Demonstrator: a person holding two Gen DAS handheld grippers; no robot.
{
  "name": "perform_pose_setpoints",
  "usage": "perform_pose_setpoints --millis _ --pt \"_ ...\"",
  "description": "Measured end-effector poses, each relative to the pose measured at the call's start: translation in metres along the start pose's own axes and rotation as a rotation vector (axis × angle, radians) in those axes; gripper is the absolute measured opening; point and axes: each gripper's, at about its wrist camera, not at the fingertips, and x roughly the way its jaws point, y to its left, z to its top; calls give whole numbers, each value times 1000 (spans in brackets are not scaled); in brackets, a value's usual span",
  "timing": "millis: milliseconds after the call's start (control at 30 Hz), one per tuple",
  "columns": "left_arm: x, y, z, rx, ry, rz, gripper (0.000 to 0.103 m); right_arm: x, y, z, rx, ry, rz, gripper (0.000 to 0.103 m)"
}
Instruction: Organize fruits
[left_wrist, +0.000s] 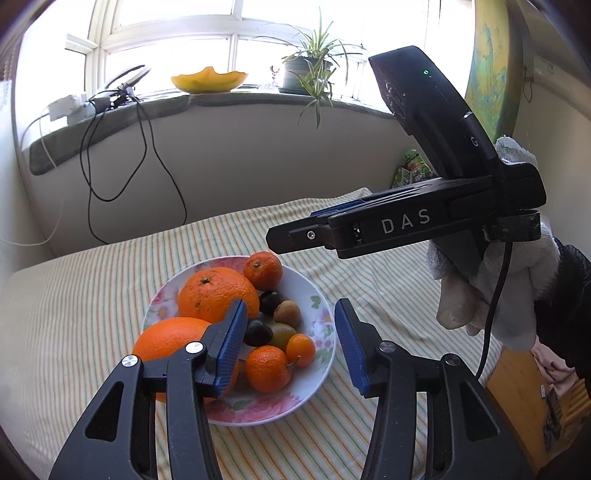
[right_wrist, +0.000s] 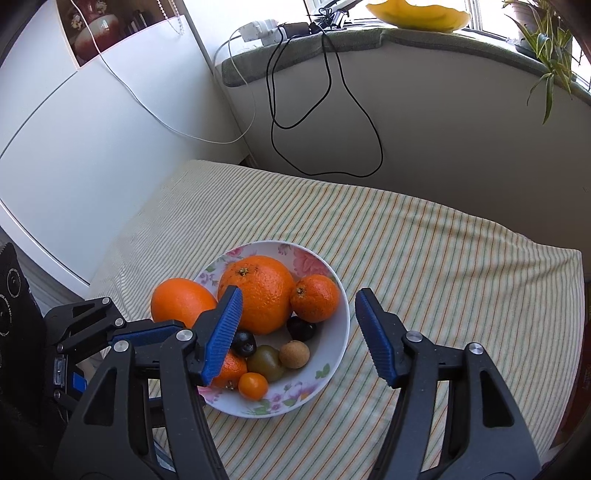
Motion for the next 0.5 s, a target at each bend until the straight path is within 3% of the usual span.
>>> perform_pose_setpoints --millis 233,500 --pt "-7 9 -4 -47 -7 42 63 -12 9 -16 -34 -65 -62 68" --pt "-22 14 -12 -73 -31 104 75 -29 7 -40 40 -165 -93 68"
